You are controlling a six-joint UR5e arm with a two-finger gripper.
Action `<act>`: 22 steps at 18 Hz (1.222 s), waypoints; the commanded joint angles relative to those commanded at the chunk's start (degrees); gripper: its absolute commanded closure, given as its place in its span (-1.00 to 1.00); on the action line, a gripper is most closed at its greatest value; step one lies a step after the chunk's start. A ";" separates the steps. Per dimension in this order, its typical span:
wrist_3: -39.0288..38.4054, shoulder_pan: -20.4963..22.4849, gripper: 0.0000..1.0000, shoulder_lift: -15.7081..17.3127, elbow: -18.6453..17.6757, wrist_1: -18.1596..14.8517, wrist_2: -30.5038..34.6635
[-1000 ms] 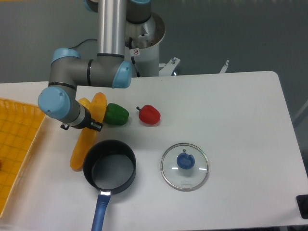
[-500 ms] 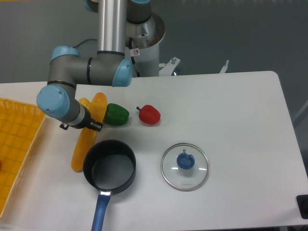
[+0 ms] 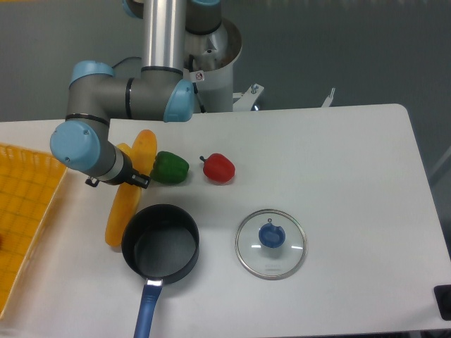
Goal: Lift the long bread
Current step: 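Lift the grasped bread loaf up off the table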
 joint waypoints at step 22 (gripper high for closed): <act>18.62 3.78 0.14 4.31 5.71 -4.05 -0.62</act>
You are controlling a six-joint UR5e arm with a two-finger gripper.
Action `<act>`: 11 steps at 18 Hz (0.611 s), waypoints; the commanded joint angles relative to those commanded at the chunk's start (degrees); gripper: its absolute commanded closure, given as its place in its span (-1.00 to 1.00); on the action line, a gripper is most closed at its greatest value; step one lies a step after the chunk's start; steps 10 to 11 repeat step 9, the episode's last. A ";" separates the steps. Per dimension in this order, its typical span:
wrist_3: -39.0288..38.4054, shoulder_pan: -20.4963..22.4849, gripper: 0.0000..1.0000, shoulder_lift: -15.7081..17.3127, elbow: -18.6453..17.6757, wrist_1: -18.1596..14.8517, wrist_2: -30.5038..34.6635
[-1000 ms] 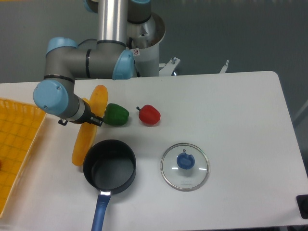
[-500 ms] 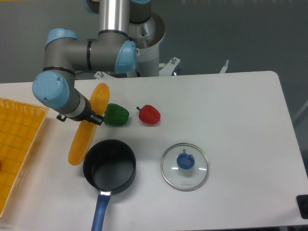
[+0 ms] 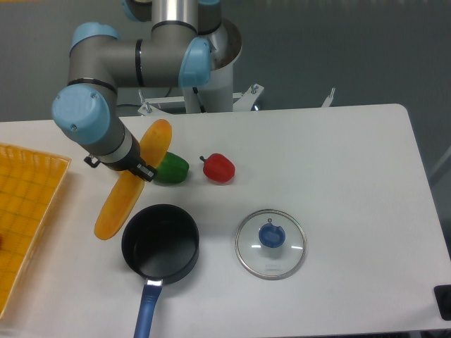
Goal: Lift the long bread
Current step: 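Lift the grasped bread loaf up off the table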
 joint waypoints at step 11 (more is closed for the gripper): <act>4.76 2.55 0.14 0.97 0.44 -0.09 0.00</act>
